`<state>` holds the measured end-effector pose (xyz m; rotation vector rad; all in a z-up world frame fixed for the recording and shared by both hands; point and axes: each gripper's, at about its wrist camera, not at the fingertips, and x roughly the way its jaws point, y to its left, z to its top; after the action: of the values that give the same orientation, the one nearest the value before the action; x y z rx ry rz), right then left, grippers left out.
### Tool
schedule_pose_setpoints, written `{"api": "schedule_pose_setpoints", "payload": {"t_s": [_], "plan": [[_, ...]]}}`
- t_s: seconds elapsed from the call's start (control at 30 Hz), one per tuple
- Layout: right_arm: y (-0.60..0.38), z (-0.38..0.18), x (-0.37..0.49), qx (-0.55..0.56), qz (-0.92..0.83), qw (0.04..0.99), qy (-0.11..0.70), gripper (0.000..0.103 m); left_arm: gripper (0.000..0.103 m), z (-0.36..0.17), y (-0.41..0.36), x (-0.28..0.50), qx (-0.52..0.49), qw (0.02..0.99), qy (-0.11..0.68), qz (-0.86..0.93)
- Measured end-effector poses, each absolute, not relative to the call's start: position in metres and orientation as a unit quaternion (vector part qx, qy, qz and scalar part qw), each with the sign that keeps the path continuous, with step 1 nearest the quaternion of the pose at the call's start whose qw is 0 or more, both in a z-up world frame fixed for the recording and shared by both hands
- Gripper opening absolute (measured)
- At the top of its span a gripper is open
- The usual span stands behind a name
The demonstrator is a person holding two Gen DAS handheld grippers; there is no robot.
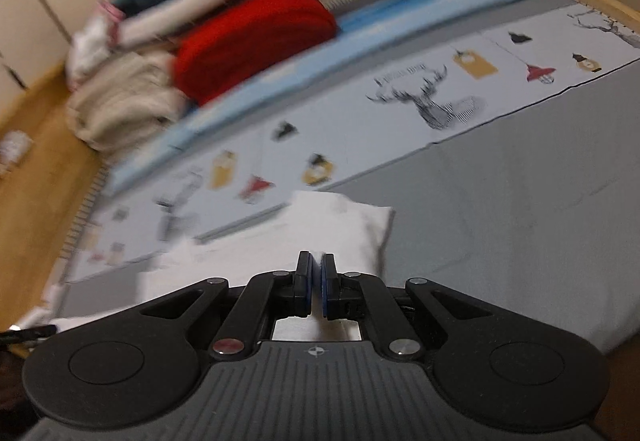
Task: Fold small clothes
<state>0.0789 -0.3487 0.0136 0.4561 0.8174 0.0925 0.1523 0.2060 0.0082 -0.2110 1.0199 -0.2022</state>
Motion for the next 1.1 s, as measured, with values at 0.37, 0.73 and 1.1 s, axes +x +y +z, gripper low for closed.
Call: {"api": "schedule_pose_setpoints", "payload": {"t_s": [0.37, 0.73, 1.1], "plan": [[-0.361, -0.042, 0.192, 0.220, -0.051, 0.883, 0.413, 0.009, 0.027, -0.029, 0.232, 0.221, -0.157, 0.846, 0.508, -0.049], [-0.321, -0.086, 0.191, 0.100, 0.027, 0.852, 0.514, 0.023, 0.048, -0.061, 0.199, 0.208, -0.079, 0.845, 0.526, -0.063], [-0.304, -0.094, 0.222, 0.058, 0.030, 0.870, 0.488, 0.023, 0.052, -0.073, 0.181, 0.252, -0.061, 0.848, 0.524, -0.057]]}}
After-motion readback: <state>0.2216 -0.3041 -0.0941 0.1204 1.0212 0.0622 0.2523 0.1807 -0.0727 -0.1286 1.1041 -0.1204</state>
